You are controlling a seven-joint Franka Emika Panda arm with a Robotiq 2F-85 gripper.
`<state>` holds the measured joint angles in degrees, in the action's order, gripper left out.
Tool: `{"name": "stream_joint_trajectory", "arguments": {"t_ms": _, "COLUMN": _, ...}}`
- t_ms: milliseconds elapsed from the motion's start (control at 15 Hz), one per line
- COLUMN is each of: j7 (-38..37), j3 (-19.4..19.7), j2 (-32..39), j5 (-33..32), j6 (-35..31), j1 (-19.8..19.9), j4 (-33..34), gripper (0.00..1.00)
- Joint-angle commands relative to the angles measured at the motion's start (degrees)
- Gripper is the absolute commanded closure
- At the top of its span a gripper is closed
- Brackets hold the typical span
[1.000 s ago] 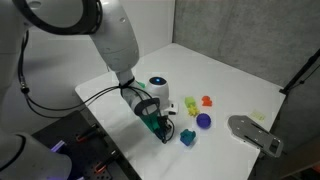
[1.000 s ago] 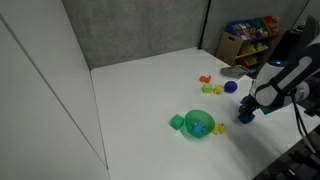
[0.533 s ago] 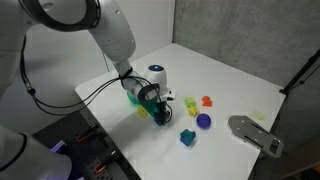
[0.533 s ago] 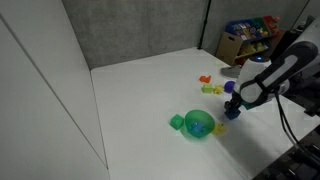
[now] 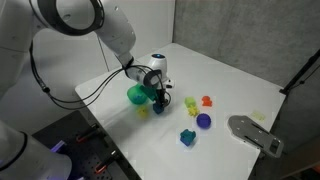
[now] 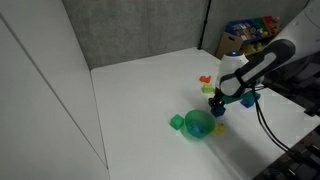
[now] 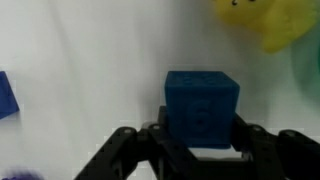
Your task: Move the blue block to the left
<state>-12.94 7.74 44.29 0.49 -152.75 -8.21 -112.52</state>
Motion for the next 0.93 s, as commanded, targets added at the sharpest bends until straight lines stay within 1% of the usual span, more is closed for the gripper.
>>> {"name": "stream_joint_trajectory", "arguments": {"t_ms": 0, "j7": -3.2, "j3": -0.8, "j2": 1.9, "j5": -0.1, "j6": 3.8, "j1": -1.0, "j4": 4.6, "gripper": 0.69}}
{"name": "stream_joint_trajectory", "arguments": {"t_ms": 67, "j7": -3.8, "j3": -0.8, "j2": 1.8, "j5": -0.2, "j6": 4.4, "j1": -1.4, "j4": 4.8, "gripper": 0.19}}
{"name": "stream_joint_trajectory", "arguments": {"t_ms": 133, "j7": -4.0, "j3": -0.6, "j2": 1.4, "j5": -0.6, "j6": 4.1, "j1": -1.8, "j4": 4.5, "gripper": 0.18}}
{"name": "stream_joint_trajectory", "arguments": {"t_ms": 267, "j7": -4.5, "j3": -0.4, "j2": 0.7, "j5": -0.8, "j6": 3.9, "j1": -2.2, "j4": 4.2, "gripper": 0.05}}
{"name": "stream_joint_trajectory", "arguments": {"t_ms": 333, "j7": -4.0, "j3": -0.4, "j2": -0.3, "j5": -0.9, "j6": 3.8, "j1": -2.1, "j4": 3.6, "gripper": 0.00}}
{"name": "stream_joint_trajectory", "arguments": {"t_ms": 667, "j7": -1.4, "j3": -1.6, "j2": -6.4, "j5": -0.3, "j6": 5.5, "j1": -0.2, "j4": 0.8, "gripper": 0.00}}
{"name": "stream_joint_trajectory", "arguments": {"t_ms": 867, "j7": -0.3, "j3": -1.9, "j2": -11.2, "j5": -0.3, "j6": 8.8, "j1": 1.3, "j4": -1.0, "gripper": 0.00}}
